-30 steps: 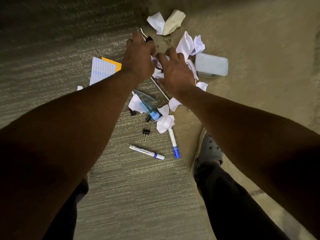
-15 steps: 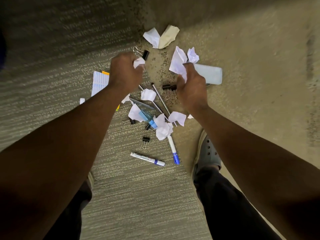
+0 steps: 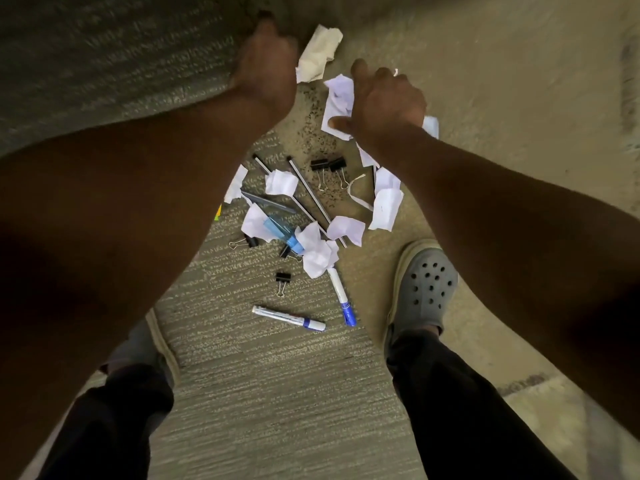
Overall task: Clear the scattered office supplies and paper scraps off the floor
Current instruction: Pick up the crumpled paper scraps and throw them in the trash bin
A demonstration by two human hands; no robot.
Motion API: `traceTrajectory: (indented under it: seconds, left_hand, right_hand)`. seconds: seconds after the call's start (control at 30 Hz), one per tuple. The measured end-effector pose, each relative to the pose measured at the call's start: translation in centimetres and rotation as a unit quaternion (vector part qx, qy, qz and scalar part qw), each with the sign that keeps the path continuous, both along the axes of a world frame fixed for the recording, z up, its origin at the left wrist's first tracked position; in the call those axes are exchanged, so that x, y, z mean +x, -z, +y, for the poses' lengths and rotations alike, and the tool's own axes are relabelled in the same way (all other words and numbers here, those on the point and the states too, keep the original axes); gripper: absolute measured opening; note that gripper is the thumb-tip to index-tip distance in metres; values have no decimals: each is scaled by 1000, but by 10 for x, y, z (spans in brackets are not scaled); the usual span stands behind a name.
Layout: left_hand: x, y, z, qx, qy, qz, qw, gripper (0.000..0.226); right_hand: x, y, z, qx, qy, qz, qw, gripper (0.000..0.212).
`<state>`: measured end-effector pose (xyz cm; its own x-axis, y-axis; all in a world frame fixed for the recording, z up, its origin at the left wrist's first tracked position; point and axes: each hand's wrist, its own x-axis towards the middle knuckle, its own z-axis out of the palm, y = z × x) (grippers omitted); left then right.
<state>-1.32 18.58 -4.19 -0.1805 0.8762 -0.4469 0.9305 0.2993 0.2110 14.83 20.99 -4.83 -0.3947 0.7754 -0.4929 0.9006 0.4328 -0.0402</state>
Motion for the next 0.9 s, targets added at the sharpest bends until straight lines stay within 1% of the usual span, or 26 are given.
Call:
traceTrajectory:
  seconds: [0.07, 0.17, 0.27, 0.33, 0.37, 0.4, 0.47, 0.53, 0.57, 0.63, 0.7, 0.77, 0.83, 0.9]
  left_hand:
    - [-2, -2, -5, 9, -11, -7, 1000, 28]
    - [-13, -5, -17, 58, -102, -82, 990, 21]
    - [-19, -20, -34, 105, -226, -170, 953, 15]
    - [-23, -36, -51, 126, -299, -218, 921, 15]
    - [-26, -45, -61, 132, -331, -242, 903, 15]
    - [-28, -54, -72, 129, -365, -270, 882, 13]
    - [-32, -77, -95, 115, -424, -325, 837, 8]
    - [-36, -103, -114, 113, -454, -350, 812, 13]
    - [-42, -119, -121, 117, -462, -354, 805, 13]
    - [-59, -153, -131, 131, -470, -356, 797, 12]
    - [-81, -191, -139, 159, -480, -356, 786, 8]
    - [-108, -230, -146, 207, -479, -344, 781, 7]
    - [-140, -268, -155, 265, -466, -307, 786, 8]
    - [-176, -299, -167, 319, -460, -249, 790, 15]
  right_hand:
    - [-1, 2, 1, -11, -10, -3, 1000, 56]
    - [-5, 2, -5, -34, -32, 13, 999, 38]
    - [-3, -5, -13, -35, -1, 58, 998, 33]
    - [-2, -17, -17, -39, 51, 126, 990, 34]
    - [-3, -25, -20, -46, 91, 168, 980, 33]
    - [-4, -35, -23, -62, 145, 214, 964, 29]
    - [-8, -59, -33, -134, 277, 289, 906, 20]
    - [-14, -86, -43, -215, 379, 340, 833, 19]
    - [-20, -103, -46, -237, 399, 362, 808, 17]
    - [-42, -138, -53, -256, 398, 398, 786, 16]
    - [-73, -173, -58, -267, 361, 424, 787, 23]
    - [-113, -207, -65, -288, 307, 449, 788, 27]
    - [-159, -244, -74, -322, 240, 487, 775, 27]
    - [-212, -283, -82, -347, 173, 530, 754, 32]
